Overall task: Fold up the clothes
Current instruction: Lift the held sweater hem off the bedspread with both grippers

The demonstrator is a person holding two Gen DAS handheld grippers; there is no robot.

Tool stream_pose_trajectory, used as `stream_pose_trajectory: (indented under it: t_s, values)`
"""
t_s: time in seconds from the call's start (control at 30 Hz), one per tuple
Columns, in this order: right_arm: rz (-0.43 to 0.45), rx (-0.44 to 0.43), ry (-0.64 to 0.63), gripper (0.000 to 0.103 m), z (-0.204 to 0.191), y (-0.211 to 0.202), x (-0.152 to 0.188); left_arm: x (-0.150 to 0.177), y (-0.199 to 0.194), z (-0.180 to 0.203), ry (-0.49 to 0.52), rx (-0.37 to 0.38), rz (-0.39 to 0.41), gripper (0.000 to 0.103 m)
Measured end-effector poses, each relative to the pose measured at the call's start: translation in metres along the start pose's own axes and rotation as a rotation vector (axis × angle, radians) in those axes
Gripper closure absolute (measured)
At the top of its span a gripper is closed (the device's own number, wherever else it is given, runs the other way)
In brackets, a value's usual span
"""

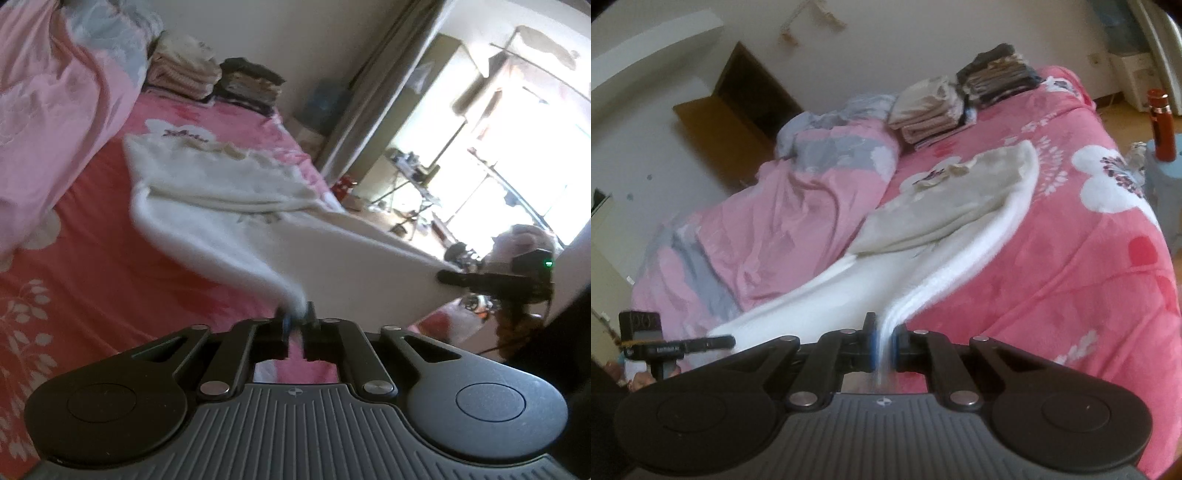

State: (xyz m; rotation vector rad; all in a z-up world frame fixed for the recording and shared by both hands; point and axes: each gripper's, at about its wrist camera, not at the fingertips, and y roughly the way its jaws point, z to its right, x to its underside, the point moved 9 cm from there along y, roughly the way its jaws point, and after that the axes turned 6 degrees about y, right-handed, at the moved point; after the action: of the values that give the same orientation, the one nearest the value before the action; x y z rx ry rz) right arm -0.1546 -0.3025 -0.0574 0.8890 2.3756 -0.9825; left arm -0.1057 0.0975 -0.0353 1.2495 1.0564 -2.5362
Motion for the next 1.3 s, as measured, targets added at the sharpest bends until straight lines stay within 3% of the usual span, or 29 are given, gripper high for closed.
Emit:
stream_pose_trajectory:
  t_s: [0.17, 0.43, 0.5, 0.63, 0.67, 0.9, 1.1, 1.3]
  values:
    - [-0.056, 0.001, -0.044, 0.096, -0.009, -0.010, 0.015, 0.017, 0.002, -0.014, -0.041, -0.052, -0.046, 0.103]
    - [-0.095, 0.078, 0.063, 0.096, 0.045, 0.005, 0.034, 0.053, 0.022, -0.052, -0.179, -0.138, -0.111, 0.103]
    - [-0.103, 0.086, 0.112, 0.096, 0.059, 0.005, 0.040, 0.061, 0.032, -0.061, -0.220, -0.134, -0.118, 0.097]
    - [-0.107, 0.081, 0.204, 0.096, 0.079, 0.005, 0.050, 0.075, 0.055, -0.080, -0.289, -0.131, -0.133, 0.068]
    - [-0.112, 0.082, 0.223, 0.096, 0.083, 0.007, 0.052, 0.077, 0.062, -0.084, -0.299, -0.134, -0.138, 0.066]
    - [-0.131, 0.076, 0.365, 0.093, 0.108, 0.007, 0.062, 0.089, 0.088, -0.095, -0.316, -0.130, -0.186, 0.065]
    - [-0.089, 0.090, 0.453, 0.078, 0.129, 0.006, 0.051, 0.091, 0.096, -0.100, -0.323, -0.124, -0.186, 0.065]
    - [-0.093, 0.099, 0.508, 0.066, 0.142, 0.025, 0.048, 0.088, 0.084, -0.101, -0.316, -0.168, -0.178, 0.065]
